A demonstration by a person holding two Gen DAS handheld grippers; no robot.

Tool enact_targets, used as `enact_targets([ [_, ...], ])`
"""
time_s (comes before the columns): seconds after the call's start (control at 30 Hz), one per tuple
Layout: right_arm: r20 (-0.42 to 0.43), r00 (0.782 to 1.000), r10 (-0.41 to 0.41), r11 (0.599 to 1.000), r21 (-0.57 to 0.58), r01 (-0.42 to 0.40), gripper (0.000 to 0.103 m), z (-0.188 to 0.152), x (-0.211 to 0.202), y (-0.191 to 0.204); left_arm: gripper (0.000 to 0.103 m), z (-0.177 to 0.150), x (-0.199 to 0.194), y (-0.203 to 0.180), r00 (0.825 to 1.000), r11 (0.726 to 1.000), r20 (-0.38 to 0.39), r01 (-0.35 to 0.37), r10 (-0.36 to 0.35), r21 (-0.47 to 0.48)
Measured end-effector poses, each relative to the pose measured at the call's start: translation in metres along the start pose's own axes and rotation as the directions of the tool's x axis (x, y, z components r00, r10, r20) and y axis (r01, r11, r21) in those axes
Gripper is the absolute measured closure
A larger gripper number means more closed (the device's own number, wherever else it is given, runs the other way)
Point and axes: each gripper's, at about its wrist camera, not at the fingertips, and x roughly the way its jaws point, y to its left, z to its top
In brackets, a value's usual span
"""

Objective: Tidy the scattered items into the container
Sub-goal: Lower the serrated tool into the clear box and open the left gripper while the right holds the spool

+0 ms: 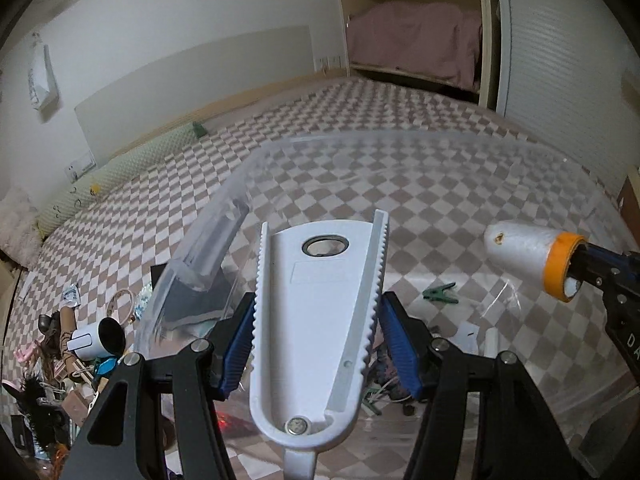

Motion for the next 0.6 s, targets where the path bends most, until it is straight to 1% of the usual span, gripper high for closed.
enact_targets([
  [0.1, -0.024, 1.000, -0.002, 1.000, 0.004, 0.002, 0.097, 0.001, 0.003, -0.001, 0.042, 0.002, 0.004, 0.000, 1.000, 1.000, -0.014, -0.004, 0.004, 0.007],
  [0.23, -0.079, 0.997, 0.022, 0.999, 0.029, -0.019, 0.097, 0.000, 0.010, -0.003, 0.042, 0.003, 0.010, -0.003, 0.999, 1.000, -0.046, -0.001, 0.002, 0.017],
  [0.33, -0.106, 0.994, 0.032, 0.999, 0.044, -0.027, 0.097, -0.001, 0.014, -0.006, 0.042, 0.003, 0.012, -0.006, 0.999, 1.000, -0.055, 0.001, 0.000, 0.023],
  [0.43, -0.108, 0.994, 0.030, 0.999, 0.039, -0.026, 0.097, -0.001, 0.014, -0.006, 0.042, 0.001, 0.017, -0.007, 0.998, 1.000, -0.071, 0.001, 0.001, 0.020],
  [0.6, -0.130, 0.990, 0.048, 0.998, 0.043, -0.043, 0.097, -0.001, 0.017, -0.006, 0.042, 0.001, 0.021, -0.007, 0.996, 1.000, -0.089, 0.011, -0.010, 0.009],
])
